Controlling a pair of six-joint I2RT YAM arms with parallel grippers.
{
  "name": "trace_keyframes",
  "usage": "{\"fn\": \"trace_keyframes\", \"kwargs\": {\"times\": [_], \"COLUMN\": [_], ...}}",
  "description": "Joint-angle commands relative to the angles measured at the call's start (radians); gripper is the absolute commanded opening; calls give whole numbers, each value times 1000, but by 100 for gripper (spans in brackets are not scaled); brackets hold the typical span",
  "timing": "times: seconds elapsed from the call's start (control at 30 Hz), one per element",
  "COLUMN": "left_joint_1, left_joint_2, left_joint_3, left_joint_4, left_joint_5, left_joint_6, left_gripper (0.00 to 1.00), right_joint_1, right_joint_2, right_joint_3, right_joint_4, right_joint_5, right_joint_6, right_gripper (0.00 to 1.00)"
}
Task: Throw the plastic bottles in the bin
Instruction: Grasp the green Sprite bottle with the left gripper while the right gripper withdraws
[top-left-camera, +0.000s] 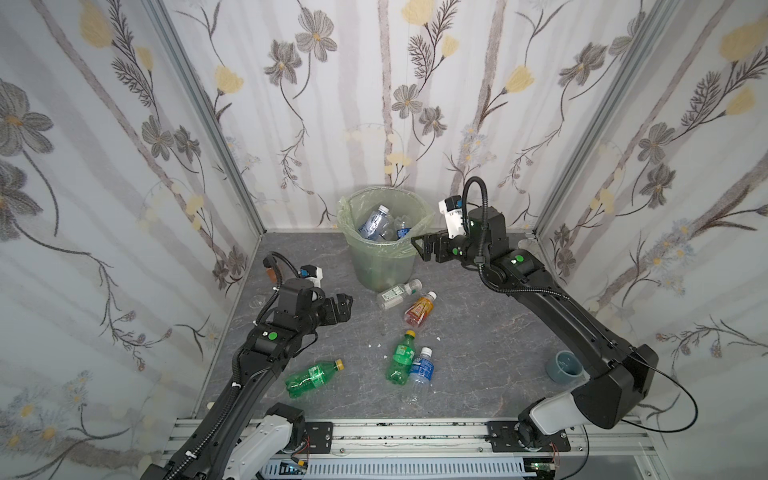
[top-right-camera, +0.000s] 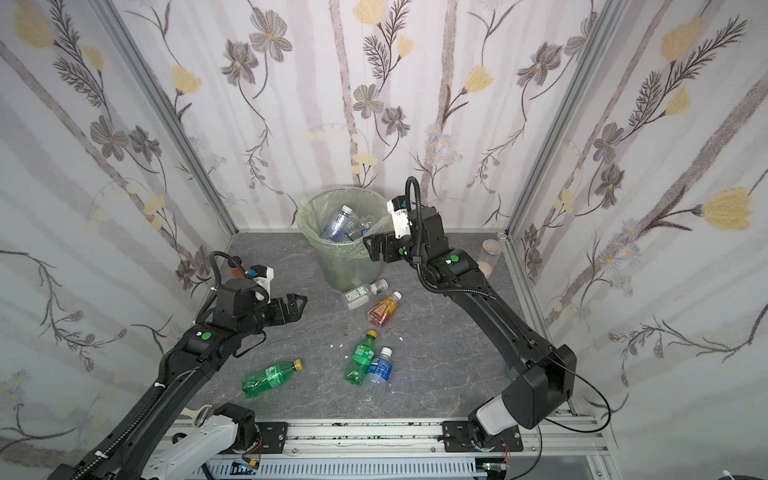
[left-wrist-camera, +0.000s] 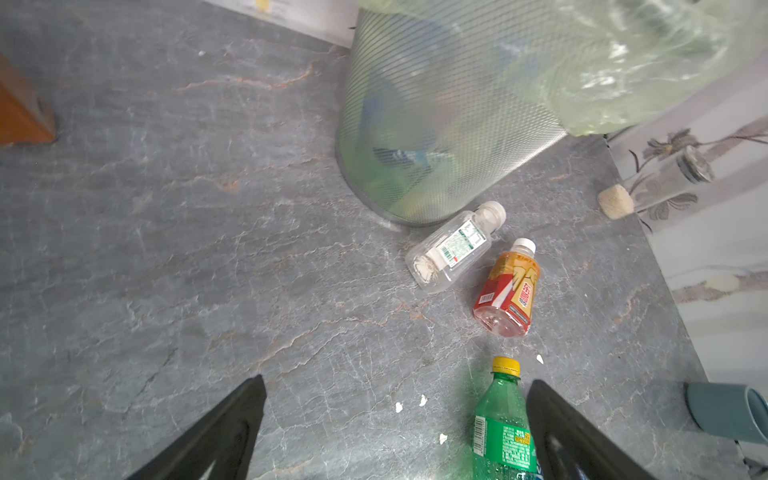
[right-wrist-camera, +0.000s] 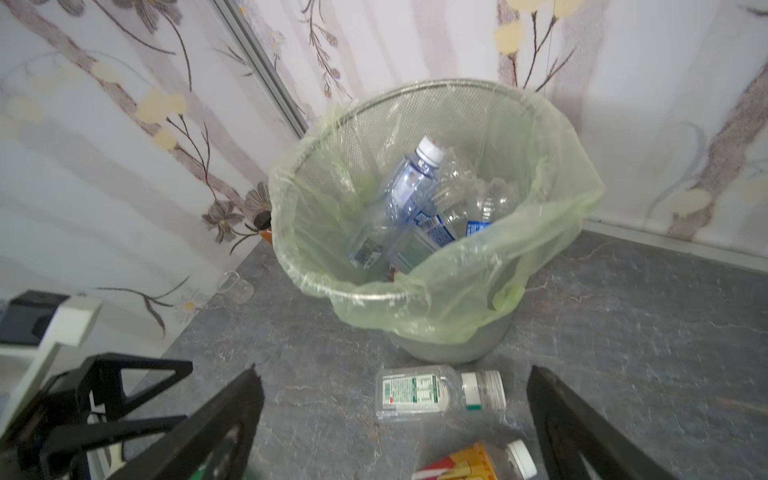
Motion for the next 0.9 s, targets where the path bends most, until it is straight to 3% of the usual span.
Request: {"fn": "trace_keyframes", "kwargs": {"times": [0.0,0.17,0.37,0.57,0.87], "left_joint_1": [1,-3,-57,-152,-336], "left_joint_2": [19,21,55,56,105], "left_joint_3": [64,112,136,94,-1], "left_joint_4": [-25,-77,-275,-454,-604], "left_joint_5": [60,100,42,-45,-198], "left_joint_6": [173,439,625,728,721], "left_gripper": [100,100,100,99,96], "right_joint_1": [-2,-21,-41,-57,-75], "right_joint_2": [-77,-156,-227,-249,-255], "right_joint_3": [-107,-255,-378,-471,-494], "right_joint_4": [91,123,134,193,203], "right_joint_5": [44,55,60,32,21], "right_joint_6": [-16,3,7,32,20], "right_gripper": [100,100,100,100,100]}}
